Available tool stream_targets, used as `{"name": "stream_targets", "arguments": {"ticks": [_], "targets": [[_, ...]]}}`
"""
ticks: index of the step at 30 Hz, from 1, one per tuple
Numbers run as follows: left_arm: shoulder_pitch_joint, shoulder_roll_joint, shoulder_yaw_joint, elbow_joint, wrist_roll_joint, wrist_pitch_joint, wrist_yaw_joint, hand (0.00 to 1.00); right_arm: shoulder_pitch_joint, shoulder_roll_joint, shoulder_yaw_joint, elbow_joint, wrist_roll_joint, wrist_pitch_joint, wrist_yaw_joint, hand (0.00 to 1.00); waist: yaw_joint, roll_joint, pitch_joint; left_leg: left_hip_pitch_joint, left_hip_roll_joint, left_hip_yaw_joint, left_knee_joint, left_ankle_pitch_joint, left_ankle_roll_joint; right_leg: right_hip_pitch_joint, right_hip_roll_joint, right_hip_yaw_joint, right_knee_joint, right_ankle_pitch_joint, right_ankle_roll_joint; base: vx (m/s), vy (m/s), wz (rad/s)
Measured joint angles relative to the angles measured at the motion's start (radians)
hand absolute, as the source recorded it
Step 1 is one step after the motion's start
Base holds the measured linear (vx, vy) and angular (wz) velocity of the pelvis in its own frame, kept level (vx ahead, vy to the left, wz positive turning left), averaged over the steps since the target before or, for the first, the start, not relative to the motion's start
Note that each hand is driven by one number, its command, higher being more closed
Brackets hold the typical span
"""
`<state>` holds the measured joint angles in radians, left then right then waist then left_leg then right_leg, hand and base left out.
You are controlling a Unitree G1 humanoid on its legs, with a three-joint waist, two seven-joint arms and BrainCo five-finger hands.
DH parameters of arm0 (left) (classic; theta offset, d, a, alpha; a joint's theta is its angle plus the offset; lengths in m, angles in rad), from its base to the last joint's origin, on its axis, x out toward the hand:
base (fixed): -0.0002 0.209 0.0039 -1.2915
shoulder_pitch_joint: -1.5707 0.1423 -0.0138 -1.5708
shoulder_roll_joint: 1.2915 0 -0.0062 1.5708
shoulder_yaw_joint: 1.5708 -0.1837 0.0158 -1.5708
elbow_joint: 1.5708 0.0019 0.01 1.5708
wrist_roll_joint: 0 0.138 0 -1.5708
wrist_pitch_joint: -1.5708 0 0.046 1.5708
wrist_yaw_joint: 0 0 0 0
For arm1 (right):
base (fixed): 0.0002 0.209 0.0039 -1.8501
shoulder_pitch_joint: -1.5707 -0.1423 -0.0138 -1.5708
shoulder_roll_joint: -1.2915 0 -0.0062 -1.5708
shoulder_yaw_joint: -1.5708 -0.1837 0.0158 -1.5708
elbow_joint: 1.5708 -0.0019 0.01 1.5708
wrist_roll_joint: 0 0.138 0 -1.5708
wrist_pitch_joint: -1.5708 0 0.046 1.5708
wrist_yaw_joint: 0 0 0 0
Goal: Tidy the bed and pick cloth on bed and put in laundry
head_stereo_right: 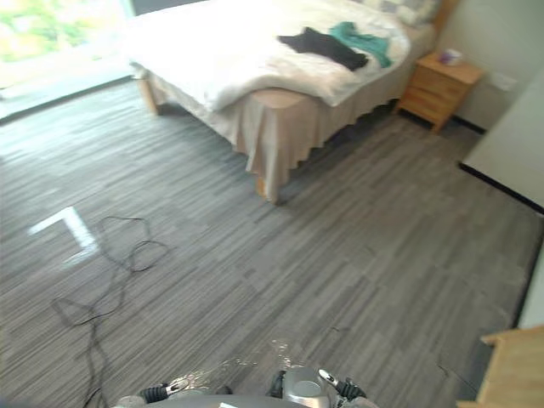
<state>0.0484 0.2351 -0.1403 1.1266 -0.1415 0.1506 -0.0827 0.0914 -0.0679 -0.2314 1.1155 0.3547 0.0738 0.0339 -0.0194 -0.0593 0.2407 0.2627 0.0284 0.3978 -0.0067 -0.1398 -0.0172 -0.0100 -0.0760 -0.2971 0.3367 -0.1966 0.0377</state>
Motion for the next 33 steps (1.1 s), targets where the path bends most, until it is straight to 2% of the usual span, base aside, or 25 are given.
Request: {"name": "stream_targets", "arguments": {"ticks": [2,3,4,5,6,8,9,10,11,12,13,14,15,16,17,18,21,23,25,27,28,29,30,32,33], "targets": [[-0.030,-0.008,-0.017,0.011,0.000,0.000,0.000,0.00,-0.009,-0.005,-0.040,-0.013,0.025,0.008,0.001,0.00,-0.011,0.033,0.031,-0.014,0.064,0.028,0.054,-0.041,-0.013,-0.033,0.015,-0.019,-0.011,-0.006,-0.010,0.04,-0.092,-0.58],[-0.052,-0.026,-0.017,0.026,0.000,-0.001,-0.001,0.00,-0.014,-0.014,-0.041,-0.021,0.027,0.014,0.001,0.00,-0.025,0.069,0.053,-0.026,0.123,0.038,0.082,-0.055,-0.029,-0.089,0.026,-0.012,-0.024,0.005,0.007,0.06,-0.056,-0.32],[-0.061,-0.032,-0.017,0.031,0.000,-0.001,-0.001,0.00,-0.013,-0.020,-0.041,-0.023,0.028,0.017,0.001,0.00,-0.031,0.081,0.060,-0.029,0.146,0.040,0.086,-0.058,-0.035,-0.127,0.024,-0.003,-0.023,0.018,0.026,0.13,-0.082,-0.45],[-0.067,-0.030,-0.013,0.031,-0.003,-0.006,-0.004,0.00,-0.007,-0.018,-0.042,-0.029,0.026,0.020,0.001,0.00,-0.031,0.081,0.072,-0.026,0.170,0.056,0.087,-0.059,-0.059,-0.208,0.000,0.021,-0.022,0.059,0.054,0.20,-0.120,-0.45],[-0.068,-0.019,0.005,0.036,-0.008,-0.009,-0.003,0.00,0.007,0.001,-0.059,-0.033,0.023,0.021,0.001,0.00,-0.027,0.058,0.087,0.007,0.180,0.076,0.091,-0.065,-0.102,-0.249,-0.042,0.032,-0.055,0.113,0.071,0.24,-0.150,-0.43],[-0.056,-0.009,0.036,0.037,-0.014,-0.009,-0.002,0.00,0.050,0.022,-0.083,-0.035,0.013,0.017,0.001,0.00,-0.021,0.029,0.096,0.067,0.199,0.090,0.122,-0.106,-0.152,-0.254,-0.102,0.028,-0.089,0.163,0.056,0.35,-0.273,-0.13],[-0.049,-0.012,0.044,0.034,-0.014,-0.012,0.001,0.00,0.093,0.033,-0.080,-0.034,0.001,0.019,0.003,0.00,-0.030,0.032,0.090,0.107,0.226,0.089,0.135,-0.141,-0.167,-0.252,-0.126,0.018,-0.050,0.157,0.050,0.42,-0.363,0.15],[-0.044,-0.018,0.046,0.032,-0.013,-0.020,0.002,0.00,0.110,0.036,-0.082,-0.034,-0.005,0.020,0.007,0.00,-0.040,0.039,0.080,0.120,0.242,0.087,0.135,-0.152,-0.163,-0.257,-0.133,0.011,-0.012,0.166,0.042,0.51,-0.430,0.26],[-0.021,-0.049,0.071,0.029,-0.012,-0.038,0.005,0.00,0.120,0.017,-0.092,-0.034,-0.020,0.023,0.014,0.00,-0.059,0.065,0.047,0.135,0.279,0.084,0.151,-0.158,-0.093,-0.290,-0.101,0.002,0.076,0.162,0.009,0.59,-0.428,-0.21],[-0.015,-0.057,0.085,0.031,-0.018,-0.055,0.010,0.00,0.103,-0.001,-0.098,-0.017,-0.051,0.016,0.010,0.00,-0.046,0.100,0.030,0.096,0.327,0.088,0.240,-0.081,-0.033,-0.306,-0.060,0.002,0.108,0.111,-0.045,0.73,-0.533,-0.49],[-0.023,-0.071,0.094,0.022,-0.040,-0.080,0.035,0.00,0.070,-0.014,-0.098,-0.010,-0.076,0.005,0.007,0.00,-0.047,0.114,0.033,0.026,0.382,0.071,0.410,0.017,-0.010,-0.279,-0.024,0.005,0.087,0.083,-0.065,0.61,-0.437,-0.58],[-0.025,-0.074,0.103,0.020,-0.045,-0.086,0.040,0.00,0.064,-0.019,-0.098,-0.010,-0.080,0.004,0.007,0.00,-0.048,0.121,0.034,0.006,0.393,0.062,0.457,0.047,-0.002,-0.267,-0.014,0.005,0.080,0.076,-0.072,0.61,-0.437,-0.40],[-0.025,-0.092,0.130,0.010,-0.084,-0.122,0.052,0.00,0.055,-0.042,-0.095,-0.009,-0.099,-0.007,0.006,0.00,-0.047,0.135,0.040,-0.079,0.401,-0.038,0.678,0.035,-0.055,-0.199,0.035,0.023,0.029,0.059,-0.091,0.78,-0.399,-0.40],[-0.016,-0.115,0.162,-0.027,-0.124,-0.158,0.068,0.00,0.036,-0.064,-0.052,0.029,-0.125,-0.013,0.006,0.00,-0.040,0.141,0.046,-0.170,0.331,-0.171,0.907,-0.040,-0.105,-0.078,0.083,0.045,-0.054,0.057,-0.147,0.78,-0.350,-0.41],[-0.015,-0.116,0.165,-0.034,-0.125,-0.164,0.069,0.00,0.033,-0.067,-0.044,0.039,-0.132,-0.014,0.006,0.00,-0.038,0.139,0.047,-0.186,0.311,-0.191,0.939,-0.053,-0.108,-0.053,0.092,0.053,-0.069,0.056,-0.154,0.65,-0.245,-0.51],[-0.010,-0.117,0.178,-0.064,-0.125,-0.184,0.067,0.00,0.030,-0.075,-0.020,0.060,-0.145,-0.017,0.008,0.00,-0.020,0.124,0.054,-0.248,0.234,-0.220,0.991,-0.100,-0.105,0.030,0.113,0.081,-0.114,0.047,-0.169,0.48,-0.154,-0.74],[-0.010,-0.142,0.211,-0.128,-0.146,-0.227,0.050,0.00,0.013,-0.090,-0.018,0.049,-0.160,-0.023,0.049,0.00,0.028,0.101,0.068,-0.418,0.099,-0.145,0.829,-0.159,-0.066,0.179,0.128,0.139,-0.206,0.036,-0.158,0.61,-0.144,-0.97],[-0.025,-0.164,0.263,-0.135,-0.163,-0.237,0.044,0.00,0.016,-0.075,-0.020,-0.019,-0.152,-0.026,0.073,0.00,0.037,0.090,0.075,-0.497,0.074,-0.070,0.652,-0.126,-0.037,0.248,0.120,0.145,-0.255,0.016,-0.131,0.58,-0.073,-1.06],[-0.026,-0.194,0.278,-0.125,-0.161,-0.230,0.045,0.00,0.022,-0.060,0.008,-0.091,-0.141,-0.028,0.087,0.00,0.033,0.117,0.059,-0.506,0.058,0.067,0.295,0.081,0.013,0.370,0.122,0.153,-0.341,-0.029,-0.102,0.49,0.060,-0.70],[-0.015,-0.210,0.277,-0.123,-0.165,-0.221,0.044,0.00,0.044,-0.069,0.013,-0.101,-0.141,-0.030,0.091,0.00,0.034,0.141,0.043,-0.510,0.068,0.142,0.188,0.195,0.081,0.445,0.143,0.148,-0.347,-0.093,-0.066,0.51,0.171,-0.11],[-0.005,-0.213,0.277,-0.123,-0.171,-0.221,0.044,0.00,0.049,-0.073,0.013,-0.098,-0.142,-0.032,0.092,0.00,0.038,0.152,0.030,-0.510,0.074,0.168,0.174,0.211,0.107,0.463,0.152,0.132,-0.344,-0.115,-0.049,0.65,0.201,0.15],[-0.011,-0.191,0.274,-0.121,-0.192,-0.221,0.039,0.00,0.036,-0.056,0.020,-0.082,-0.145,-0.033,0.092,0.00,0.034,0.111,0.017,-0.506,0.035,0.195,0.200,0.227,0.274,0.496,0.118,0.078,-0.334,-0.145,-0.034,0.67,0.171,0.48],[-0.015,-0.168,0.254,-0.112,-0.193,-0.216,0.037,0.00,0.028,-0.042,0.049,-0.073,-0.155,-0.036,0.101,0.00,0.034,0.070,-0.008,-0.503,-0.006,0.264,0.196,0.149,0.265,0.492,0.065,0.024,-0.314,-0.122,0.005,0.67,0.163,0.60],[-0.014,-0.166,0.257,-0.097,-0.195,-0.202,0.038,0.00,0.009,-0.032,0.050,-0.056,-0.175,-0.039,0.112,0.00,0.038,0.053,-0.027,-0.460,-0.061,0.326,0.175,0.089,0.260,0.458,0.004,-0.021,-0.203,-0.093,0.051,0.73,0.238,0.66],[-0.016,-0.164,0.258,-0.081,-0.198,-0.186,0.046,0.00,-0.019,-0.029,0.038,-0.032,-0.178,-0.043,0.112,0.00,0.043,0.052,-0.031,-0.426,-0.112,0.285,0.173,0.073,0.271,0.420,-0.043,-0.025,-0.039,-0.077,0.083,0.65,0.268,0.81]]}}
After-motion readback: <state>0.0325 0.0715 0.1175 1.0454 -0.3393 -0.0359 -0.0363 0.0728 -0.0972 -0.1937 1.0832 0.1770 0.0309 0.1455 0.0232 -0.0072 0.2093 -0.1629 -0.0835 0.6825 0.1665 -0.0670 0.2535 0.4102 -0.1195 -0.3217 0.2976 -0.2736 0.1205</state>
